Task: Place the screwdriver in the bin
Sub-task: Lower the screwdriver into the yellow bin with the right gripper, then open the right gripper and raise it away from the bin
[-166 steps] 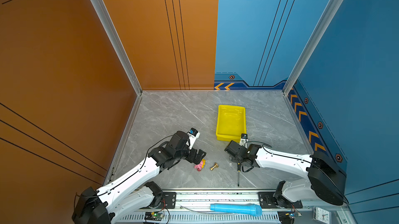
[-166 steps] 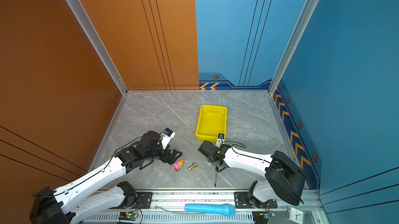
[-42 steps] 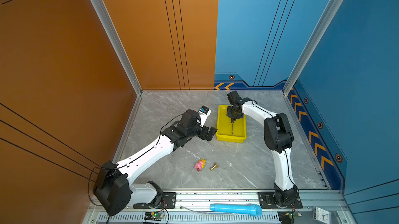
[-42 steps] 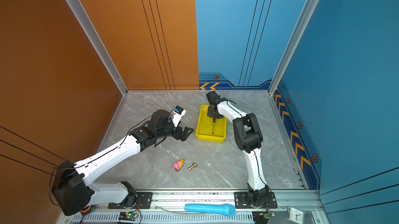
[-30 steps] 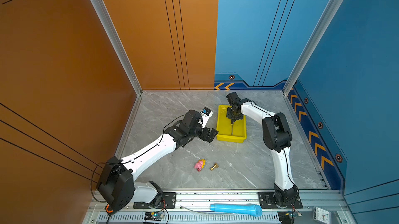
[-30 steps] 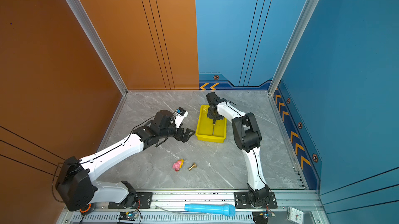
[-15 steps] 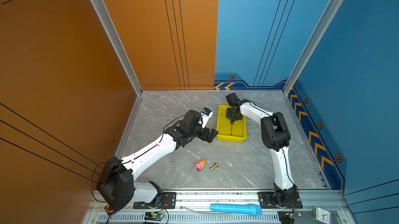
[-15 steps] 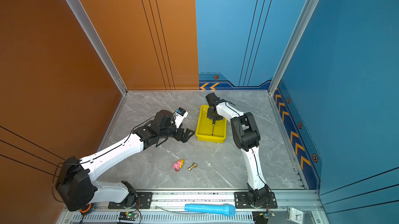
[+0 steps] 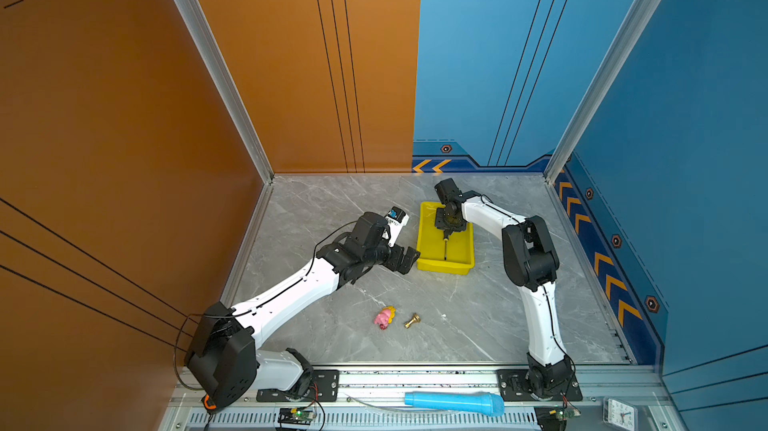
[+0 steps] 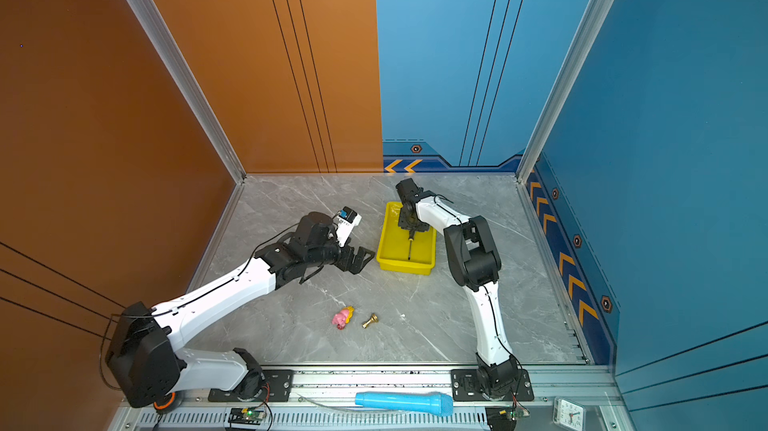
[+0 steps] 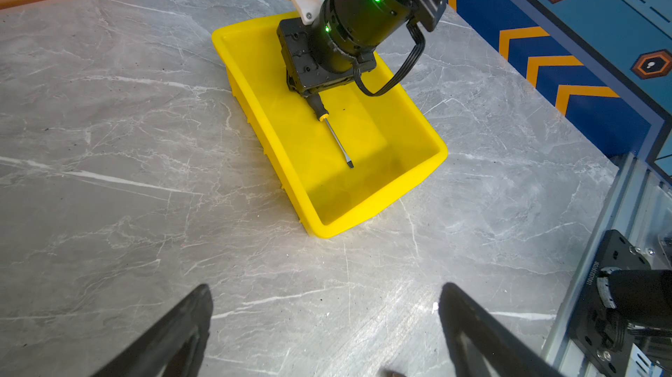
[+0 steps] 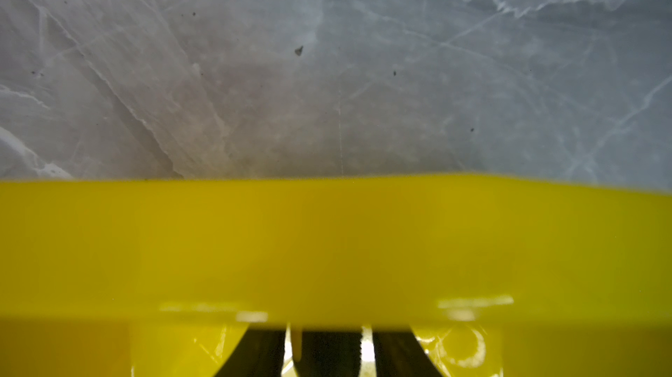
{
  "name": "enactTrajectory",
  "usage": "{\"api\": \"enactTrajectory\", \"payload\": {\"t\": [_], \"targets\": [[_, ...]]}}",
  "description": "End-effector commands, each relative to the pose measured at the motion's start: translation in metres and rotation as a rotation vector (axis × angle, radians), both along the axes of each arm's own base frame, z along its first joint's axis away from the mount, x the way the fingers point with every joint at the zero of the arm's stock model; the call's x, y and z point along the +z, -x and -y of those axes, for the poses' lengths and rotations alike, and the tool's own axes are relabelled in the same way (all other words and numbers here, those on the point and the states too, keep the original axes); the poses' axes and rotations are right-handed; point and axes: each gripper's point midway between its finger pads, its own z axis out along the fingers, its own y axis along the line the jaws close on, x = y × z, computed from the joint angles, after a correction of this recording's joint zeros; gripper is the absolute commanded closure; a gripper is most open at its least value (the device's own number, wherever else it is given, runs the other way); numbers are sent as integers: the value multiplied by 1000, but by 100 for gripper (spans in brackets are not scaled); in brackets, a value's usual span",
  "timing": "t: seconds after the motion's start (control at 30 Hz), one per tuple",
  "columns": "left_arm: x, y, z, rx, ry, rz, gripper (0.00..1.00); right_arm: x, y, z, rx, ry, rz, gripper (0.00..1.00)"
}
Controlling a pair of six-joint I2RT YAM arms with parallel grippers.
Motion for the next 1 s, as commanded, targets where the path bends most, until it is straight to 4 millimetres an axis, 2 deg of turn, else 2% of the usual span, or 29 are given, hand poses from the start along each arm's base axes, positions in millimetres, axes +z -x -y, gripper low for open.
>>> {"api": "enactTrajectory", "payload": {"t": [0.0,0.13,0.4,0.57,0.6,0.77,0.97], "targets": [[6,5,-5,23,1,10,2,-7,5,4,-10,22,-17,58],[6,8,-9,36,1,15,2,3,5,1,1,7,9,55],[4,15,-19,64,2,21,2,31,7,-2,12,-4,67,43],[1,21,-28,82,-11,27,2,58,12,-3,26,1,117,40],[-1,22,-31,87,-23,25,2,72,14,-4,32,0,142,39],[-9,28,-46,121,-57,26,2,106,33,-2,50,19,196,32],[-5,39,-63,147,-28,61,2,148,71,7,71,66,253,25]]}}
